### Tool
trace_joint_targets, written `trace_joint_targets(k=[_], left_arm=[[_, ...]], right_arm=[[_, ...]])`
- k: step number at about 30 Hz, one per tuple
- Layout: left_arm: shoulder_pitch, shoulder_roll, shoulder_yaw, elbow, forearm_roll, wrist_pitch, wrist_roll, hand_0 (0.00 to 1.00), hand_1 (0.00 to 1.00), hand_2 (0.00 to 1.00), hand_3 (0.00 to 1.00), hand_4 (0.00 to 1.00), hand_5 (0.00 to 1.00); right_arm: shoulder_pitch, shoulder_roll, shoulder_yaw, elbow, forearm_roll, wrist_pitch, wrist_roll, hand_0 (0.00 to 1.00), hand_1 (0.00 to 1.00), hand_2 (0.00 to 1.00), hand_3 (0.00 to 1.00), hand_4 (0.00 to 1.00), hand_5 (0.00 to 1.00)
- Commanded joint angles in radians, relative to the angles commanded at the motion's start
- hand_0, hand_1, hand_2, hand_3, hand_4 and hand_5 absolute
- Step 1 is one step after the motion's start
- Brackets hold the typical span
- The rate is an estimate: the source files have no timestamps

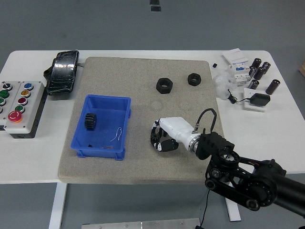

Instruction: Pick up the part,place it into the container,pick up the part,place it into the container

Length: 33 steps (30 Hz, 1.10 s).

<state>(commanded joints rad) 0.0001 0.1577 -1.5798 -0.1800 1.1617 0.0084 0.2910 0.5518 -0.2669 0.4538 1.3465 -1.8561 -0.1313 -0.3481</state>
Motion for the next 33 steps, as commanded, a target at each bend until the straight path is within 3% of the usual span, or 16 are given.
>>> trace_joint_targets(k=[11, 21, 22, 27, 28, 33], left_arm=[[0.000, 0.001, -0.002, 0.000, 0.001, 0.001, 0.001, 0.629, 0.637, 0.647, 0.680, 0.657, 0.472], [0.000, 0.001, -0.003, 0.000, 0.005, 0.001, 0.004, 0.629, 0.638, 0.648, 0.681, 0.656, 0.473], [0.000, 0.001, -0.003, 0.000, 0.005, 0.001, 0.004, 0.629, 0.636, 0.648, 0.681, 0.656, 0.473], [0.002, 0.001, -0.007, 0.000, 0.009, 0.002, 0.006, 0.629, 0.636, 0.648, 0.681, 0.656, 0.473], [0.002, 0.001, -0.008, 0.000, 0.010, 0.002, 0.007, 0.629, 0.637, 0.649, 0.682, 0.658, 0.477], [0.000, 0.001, -0.011, 0.000, 0.014, 0.003, 0.006, 0.629, 0.637, 0.649, 0.682, 0.658, 0.477]], right_arm=[[0.056, 0.002, 0.033, -0.009, -0.030, -0.005, -0.003, 0.302, 0.484, 0.444, 0.396, 0.680, 0.296], [0.151, 0.109, 0.042, -0.010, -0.095, -0.022, -0.011, 0.300, 0.484, 0.446, 0.392, 0.676, 0.296], [0.153, 0.114, 0.045, -0.009, -0.103, -0.019, -0.017, 0.320, 0.571, 0.646, 0.630, 0.695, 0.289], [0.156, 0.110, 0.054, -0.024, -0.145, 0.063, -0.091, 0.320, 0.571, 0.646, 0.630, 0.695, 0.289], [0.156, 0.109, 0.053, -0.030, -0.152, 0.079, -0.103, 0.344, 0.657, 0.825, 0.864, 0.880, 0.389], [0.146, 0.105, 0.042, -0.049, -0.179, 0.151, -0.159, 0.344, 0.657, 0.825, 0.864, 0.880, 0.389]])
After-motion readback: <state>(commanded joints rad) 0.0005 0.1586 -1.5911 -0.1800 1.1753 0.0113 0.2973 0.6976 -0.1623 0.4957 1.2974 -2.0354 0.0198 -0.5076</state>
